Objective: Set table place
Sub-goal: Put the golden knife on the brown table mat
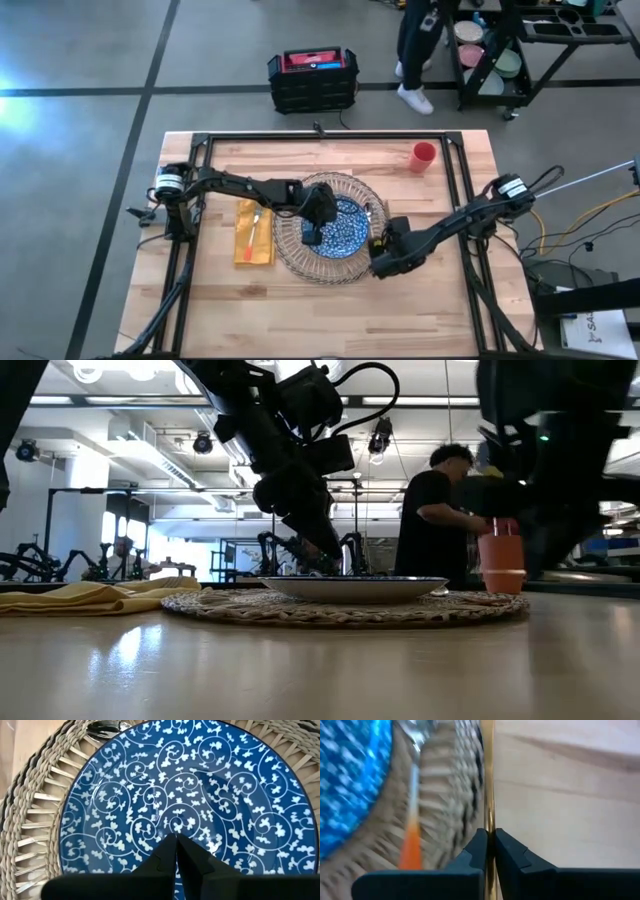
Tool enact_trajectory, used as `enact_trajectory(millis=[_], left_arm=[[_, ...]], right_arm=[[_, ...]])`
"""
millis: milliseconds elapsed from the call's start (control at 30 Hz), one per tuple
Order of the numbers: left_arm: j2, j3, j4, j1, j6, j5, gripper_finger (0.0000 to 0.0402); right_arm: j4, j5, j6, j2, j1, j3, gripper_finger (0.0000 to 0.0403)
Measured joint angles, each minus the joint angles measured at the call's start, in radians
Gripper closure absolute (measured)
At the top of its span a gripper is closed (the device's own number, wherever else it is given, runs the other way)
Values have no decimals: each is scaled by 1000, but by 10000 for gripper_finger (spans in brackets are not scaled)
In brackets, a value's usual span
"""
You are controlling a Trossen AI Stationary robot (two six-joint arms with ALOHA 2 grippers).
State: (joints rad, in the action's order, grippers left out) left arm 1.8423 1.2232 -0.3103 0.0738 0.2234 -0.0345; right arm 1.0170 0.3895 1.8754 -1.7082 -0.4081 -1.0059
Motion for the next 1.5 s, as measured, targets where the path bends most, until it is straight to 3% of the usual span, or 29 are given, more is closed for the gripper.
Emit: enact_trajectory(millis=[300, 667, 1000, 1167, 1500], left_arm=[[0, 0, 1, 0, 0, 0, 402], [-1, -1, 16, 0, 3, 0, 402], [-2, -1, 14, 0, 3, 0, 402], [-2, -1, 11, 0, 3, 0, 402], [-2, -1, 18, 0, 3, 0, 402]], right_arm=[[-40, 73, -132, -2, 110, -53, 400], [-167, 55, -323, -9, 240, -47, 400], [-230, 47, -336, -9, 246, -19, 401], [-343, 38, -347, -9, 240, 12, 401], [-447, 2, -376, -87, 238, 8, 401]])
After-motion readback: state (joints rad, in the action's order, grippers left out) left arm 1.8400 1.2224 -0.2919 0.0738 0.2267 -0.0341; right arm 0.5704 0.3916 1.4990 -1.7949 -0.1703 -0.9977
